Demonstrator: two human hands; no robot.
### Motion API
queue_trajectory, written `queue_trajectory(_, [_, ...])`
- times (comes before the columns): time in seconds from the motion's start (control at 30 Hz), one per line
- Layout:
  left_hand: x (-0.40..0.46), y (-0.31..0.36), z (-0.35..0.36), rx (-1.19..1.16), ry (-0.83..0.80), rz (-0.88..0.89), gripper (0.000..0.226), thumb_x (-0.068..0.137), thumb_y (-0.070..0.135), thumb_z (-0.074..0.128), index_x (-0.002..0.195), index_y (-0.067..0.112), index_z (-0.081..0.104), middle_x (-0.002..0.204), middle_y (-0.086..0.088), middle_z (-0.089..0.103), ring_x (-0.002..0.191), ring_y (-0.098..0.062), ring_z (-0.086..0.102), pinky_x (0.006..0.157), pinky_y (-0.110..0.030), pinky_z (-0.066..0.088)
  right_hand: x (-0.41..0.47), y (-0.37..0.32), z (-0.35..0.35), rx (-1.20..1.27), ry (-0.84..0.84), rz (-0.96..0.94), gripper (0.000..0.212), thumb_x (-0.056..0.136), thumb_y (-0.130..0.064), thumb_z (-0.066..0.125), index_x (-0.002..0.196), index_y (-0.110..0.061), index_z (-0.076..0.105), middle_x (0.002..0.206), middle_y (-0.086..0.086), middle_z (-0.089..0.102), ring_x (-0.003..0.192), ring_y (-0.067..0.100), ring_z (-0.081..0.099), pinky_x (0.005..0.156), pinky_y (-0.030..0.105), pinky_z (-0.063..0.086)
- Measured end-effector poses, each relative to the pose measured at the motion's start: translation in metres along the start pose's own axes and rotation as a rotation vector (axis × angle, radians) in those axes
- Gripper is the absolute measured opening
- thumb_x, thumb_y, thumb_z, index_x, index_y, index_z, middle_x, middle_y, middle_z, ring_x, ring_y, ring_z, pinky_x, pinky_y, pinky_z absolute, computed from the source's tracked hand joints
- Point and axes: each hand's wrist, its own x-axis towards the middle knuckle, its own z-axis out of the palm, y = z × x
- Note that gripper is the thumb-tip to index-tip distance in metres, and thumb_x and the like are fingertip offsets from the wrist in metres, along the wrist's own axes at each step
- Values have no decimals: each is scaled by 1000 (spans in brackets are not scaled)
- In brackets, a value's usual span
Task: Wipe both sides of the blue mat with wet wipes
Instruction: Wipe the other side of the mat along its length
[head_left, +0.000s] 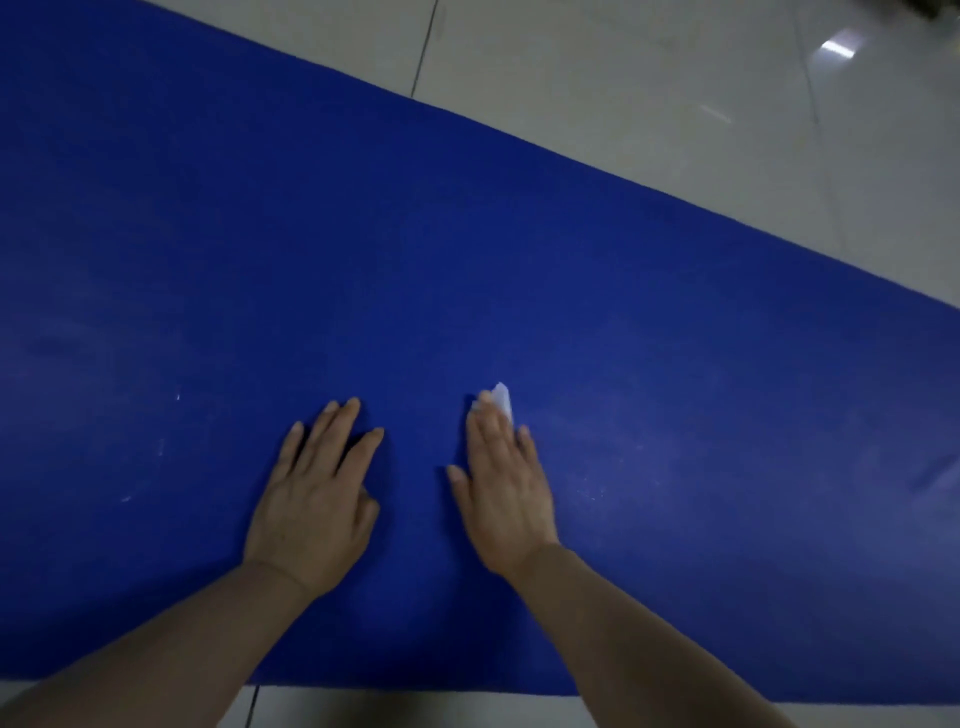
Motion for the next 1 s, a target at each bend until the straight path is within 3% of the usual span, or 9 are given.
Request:
queue_trajectory(0.1, [1, -2, 3, 12, -31, -12, 58, 82, 25, 29, 133, 7, 53, 151, -16, 35, 140, -27, 28, 117, -41, 9, 11, 62, -2, -60, 137, 324, 61, 96, -37, 22, 145, -1, 32, 154, 13, 26, 145, 26, 16, 110, 47, 27])
queue_trajectory(0.2, [2, -3, 5, 18, -43, -4, 59, 82, 26, 30, 131, 6, 55, 150, -16, 36, 140, -29, 29, 116, -43, 10, 19, 104, -10, 102, 123, 741, 57, 102, -35, 24, 148, -2, 21, 158, 12, 15, 146, 26, 7, 116, 46, 16])
queue_trajectory(0.3, [3, -3, 4, 20, -50, -12, 60, 81, 27, 30, 129, 6, 58, 150, -16, 36, 139, -29, 30, 115, -44, 13, 34, 66, -10, 84, 225, 466, 65, 95, -38, 23, 141, 7, 32, 149, 24, 30, 140, 39, 23, 111, 48, 29])
queue_trajectory(0.37, [4, -2, 3, 13, -68, -23, 60, 80, 28, 31, 128, 6, 59, 150, -16, 37, 140, -29, 30, 114, -45, 14, 40, 37, -3, 19, 138, 74, 64, 95, -40, 22, 144, 0, 30, 153, 14, 26, 143, 29, 18, 115, 40, 24])
queue_trajectory(0.43, [4, -1, 2, 5, -60, -24, 60, 79, 28, 31, 128, 7, 59, 150, -16, 37, 140, -29, 30, 115, -45, 13, 50, 44, -7, -48, 81, -69, 60, 95, -41, 21, 146, -9, 30, 155, 7, 23, 145, 19, 14, 114, 39, 24])
queue_trajectory(0.63, [5, -3, 6, 30, -15, 10, 60, 77, 27, 33, 128, 7, 57, 150, -15, 37, 143, -24, 24, 117, -43, 11, 87, 117, -25, 115, 141, 668, 56, 102, -35, 22, 149, -4, 18, 158, 9, 14, 146, 25, 2, 116, 47, 15])
queue_trajectory(0.73, [6, -4, 8, 3, 11, 19, 60, 75, 28, 34, 131, 11, 48, 151, -14, 35, 149, -17, 6, 116, -44, 13, 105, 65, -24, 47, 154, 260, 66, 95, -43, 17, 146, -2, 25, 155, 12, 22, 146, 29, 6, 112, 48, 23])
queue_trajectory(0.8, [7, -5, 8, -17, 25, 16, 59, 74, 28, 34, 131, 14, 43, 152, -13, 35, 149, -15, 4, 116, -44, 14, 109, 50, -20, 1, 31, -11, 72, 91, -49, 6, 150, -11, 17, 159, 3, 9, 146, 18, -4, 116, 43, 11])
queue_trajectory(1.0, [8, -6, 6, -43, 33, 26, 58, 75, 26, 34, 131, 14, 45, 151, -13, 36, 148, -14, 6, 118, -41, 11, 131, 115, -41, 39, -55, 433, 64, 99, -46, 16, 152, -12, 0, 160, 0, -7, 145, 16, -12, 118, 48, 2])
